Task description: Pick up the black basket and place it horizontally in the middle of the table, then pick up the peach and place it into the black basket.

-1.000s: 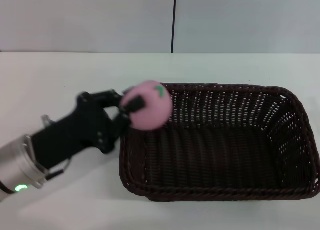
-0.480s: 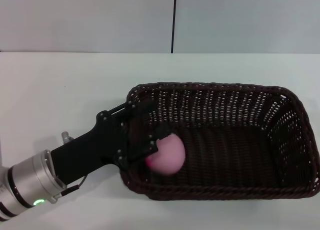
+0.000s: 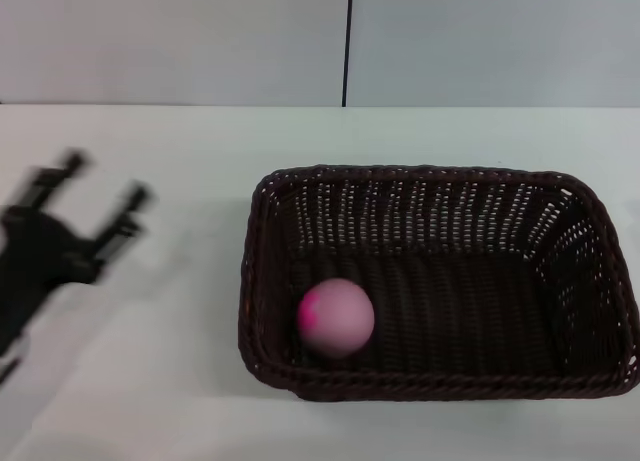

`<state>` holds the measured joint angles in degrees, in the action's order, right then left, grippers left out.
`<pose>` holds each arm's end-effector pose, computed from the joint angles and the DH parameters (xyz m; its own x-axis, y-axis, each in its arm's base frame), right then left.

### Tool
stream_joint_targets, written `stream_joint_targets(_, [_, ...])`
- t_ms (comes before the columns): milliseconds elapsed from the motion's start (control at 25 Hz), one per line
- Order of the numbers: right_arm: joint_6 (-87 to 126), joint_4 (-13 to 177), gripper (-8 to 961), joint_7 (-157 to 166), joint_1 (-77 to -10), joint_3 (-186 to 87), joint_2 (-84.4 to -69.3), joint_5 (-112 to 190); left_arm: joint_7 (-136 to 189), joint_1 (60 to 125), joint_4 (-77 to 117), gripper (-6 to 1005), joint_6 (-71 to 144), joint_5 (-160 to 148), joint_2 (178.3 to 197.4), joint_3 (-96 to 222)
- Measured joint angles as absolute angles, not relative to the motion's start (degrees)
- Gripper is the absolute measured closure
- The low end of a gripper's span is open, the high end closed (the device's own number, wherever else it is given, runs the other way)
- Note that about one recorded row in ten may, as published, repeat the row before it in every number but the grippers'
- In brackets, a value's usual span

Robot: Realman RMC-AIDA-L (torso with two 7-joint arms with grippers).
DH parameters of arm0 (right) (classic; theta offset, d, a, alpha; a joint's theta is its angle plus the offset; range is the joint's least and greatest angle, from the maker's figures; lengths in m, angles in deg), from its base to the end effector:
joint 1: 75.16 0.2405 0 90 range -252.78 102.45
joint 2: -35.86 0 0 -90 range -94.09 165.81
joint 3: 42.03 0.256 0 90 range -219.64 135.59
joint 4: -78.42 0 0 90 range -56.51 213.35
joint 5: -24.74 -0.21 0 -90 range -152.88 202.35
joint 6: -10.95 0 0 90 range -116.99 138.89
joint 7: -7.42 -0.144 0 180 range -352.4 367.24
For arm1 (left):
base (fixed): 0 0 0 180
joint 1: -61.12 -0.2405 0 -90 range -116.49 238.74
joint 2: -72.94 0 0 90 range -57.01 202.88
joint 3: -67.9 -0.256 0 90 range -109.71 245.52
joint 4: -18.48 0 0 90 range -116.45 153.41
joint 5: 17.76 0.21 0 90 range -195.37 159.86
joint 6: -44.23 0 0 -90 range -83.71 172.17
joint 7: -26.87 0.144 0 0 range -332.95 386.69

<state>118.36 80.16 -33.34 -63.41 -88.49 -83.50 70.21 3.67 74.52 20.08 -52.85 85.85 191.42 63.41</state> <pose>0.3290 0.2124 0.0336 0.2699 0.2814 -0.9209 -0.8325 -0.4124 -0.3700 -0.3343 0.2197 -0.0080 0.6142 -0.1333 0.7778 0.6392 -0.4941 -0.5893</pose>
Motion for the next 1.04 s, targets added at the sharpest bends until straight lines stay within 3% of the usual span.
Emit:
stream_joint_targets(440, [118.3,63.1,396,-10.1,-61.0,-64.6,-83.88,70.2,17.0,67.9,13.1,186,-51.7,85.1,191.61,86.6])
stream_joint_targets(1040, [111.8,64.9,396,-10.0,-59.5,-64.5,-83.48,70.7,17.0,68.2,10.6,186,-50.2,85.1,191.69,91.1])
